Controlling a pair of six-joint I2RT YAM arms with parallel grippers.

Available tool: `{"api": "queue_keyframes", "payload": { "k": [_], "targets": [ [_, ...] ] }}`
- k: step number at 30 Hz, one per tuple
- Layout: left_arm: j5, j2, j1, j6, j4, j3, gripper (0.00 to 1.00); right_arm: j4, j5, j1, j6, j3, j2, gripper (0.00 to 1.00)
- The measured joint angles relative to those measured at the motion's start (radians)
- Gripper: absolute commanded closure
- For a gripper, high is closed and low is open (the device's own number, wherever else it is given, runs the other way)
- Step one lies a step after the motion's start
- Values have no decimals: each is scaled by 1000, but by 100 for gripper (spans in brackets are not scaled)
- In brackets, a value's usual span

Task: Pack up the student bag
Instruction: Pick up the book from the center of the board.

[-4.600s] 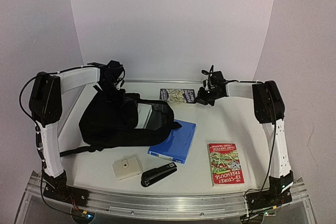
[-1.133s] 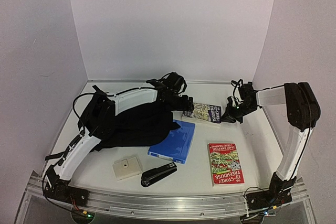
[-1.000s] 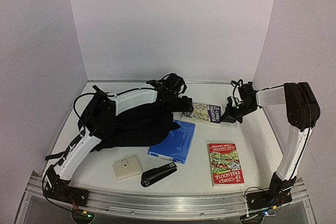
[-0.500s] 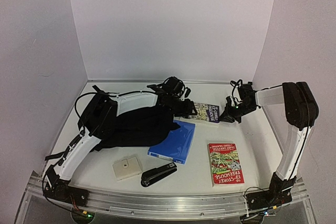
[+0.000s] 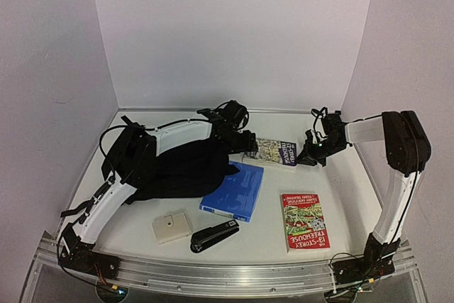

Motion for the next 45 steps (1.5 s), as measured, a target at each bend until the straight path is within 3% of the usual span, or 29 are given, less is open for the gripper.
{"api": "queue_keyframes", "payload": {
  "k": [8,11,18,20,24,31,35,38,41,43,45],
  "targets": [
    [124,12,15,-9,93,-57,49,1,-9,-1,0,0,4,100],
    [147,-18,24,1,166,-135,60,1,-11,-1,0,0,4,100],
    [183,-156,25,24,340,-352,72,-1,-11,-2,-1,0,4,100],
    [189,-177,21,33,361,-365,72,-5,-11,-2,-1,0,5,100],
    [196,-185,17,36,380,-354,59,-8,-11,-3,-1,0,6,100],
    [231,-143,25,-20,373,-300,56,-8,-14,-3,-1,0,6,100],
    [254,-113,40,-48,365,-296,60,-4,-21,-2,-1,0,6,100],
    [274,-93,51,-69,358,-292,69,-2,-26,-2,0,0,6,100],
    [290,-89,62,-94,357,-292,90,-1,-29,-2,-1,0,6,89],
    [302,-89,67,-111,368,-292,99,-5,-35,-2,-1,0,6,71],
    [319,-89,70,-104,386,-292,100,-12,-46,1,-14,0,6,51]
  ]
}}
